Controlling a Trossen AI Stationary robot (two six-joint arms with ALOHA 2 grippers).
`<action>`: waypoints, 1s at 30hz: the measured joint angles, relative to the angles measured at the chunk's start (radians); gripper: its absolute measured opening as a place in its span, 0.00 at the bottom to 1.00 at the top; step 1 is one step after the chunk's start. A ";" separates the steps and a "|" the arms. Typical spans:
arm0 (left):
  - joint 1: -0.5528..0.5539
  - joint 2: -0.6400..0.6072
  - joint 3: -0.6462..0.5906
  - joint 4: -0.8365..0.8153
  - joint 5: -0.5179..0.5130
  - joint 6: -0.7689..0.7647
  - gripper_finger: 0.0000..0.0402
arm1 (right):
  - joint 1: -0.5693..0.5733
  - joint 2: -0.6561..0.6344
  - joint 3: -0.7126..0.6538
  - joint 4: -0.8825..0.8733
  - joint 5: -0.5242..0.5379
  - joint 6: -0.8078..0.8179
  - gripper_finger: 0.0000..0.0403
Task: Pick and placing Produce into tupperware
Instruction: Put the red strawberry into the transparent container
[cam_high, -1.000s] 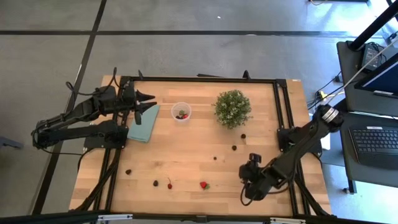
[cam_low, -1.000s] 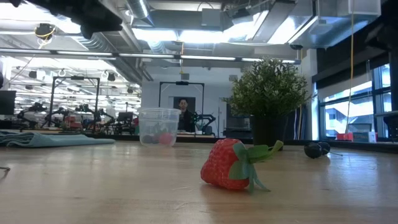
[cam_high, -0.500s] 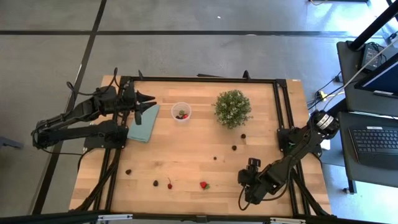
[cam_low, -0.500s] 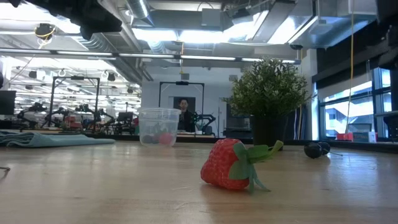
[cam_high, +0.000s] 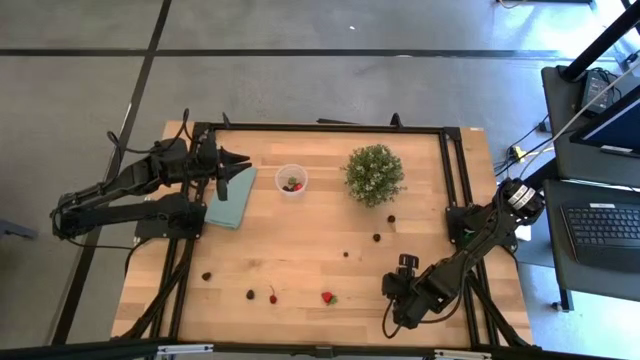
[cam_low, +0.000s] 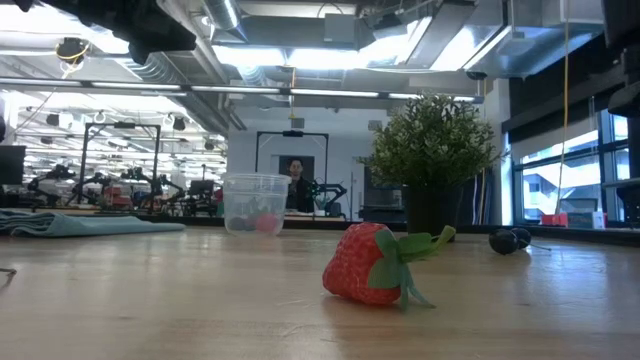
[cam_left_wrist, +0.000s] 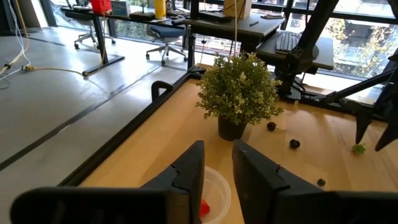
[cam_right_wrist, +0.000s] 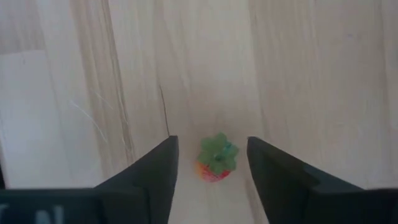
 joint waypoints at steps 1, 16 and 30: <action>0.000 0.000 0.000 0.000 0.000 0.000 0.18 | 0.000 0.000 0.000 -0.001 0.000 -0.001 0.46; 0.000 0.000 0.000 -0.006 0.000 0.000 0.13 | 0.000 0.061 0.000 -0.007 0.002 -0.007 0.34; 0.000 0.000 0.000 -0.005 0.000 0.000 0.07 | 0.000 0.061 0.000 -0.008 0.001 -0.007 0.06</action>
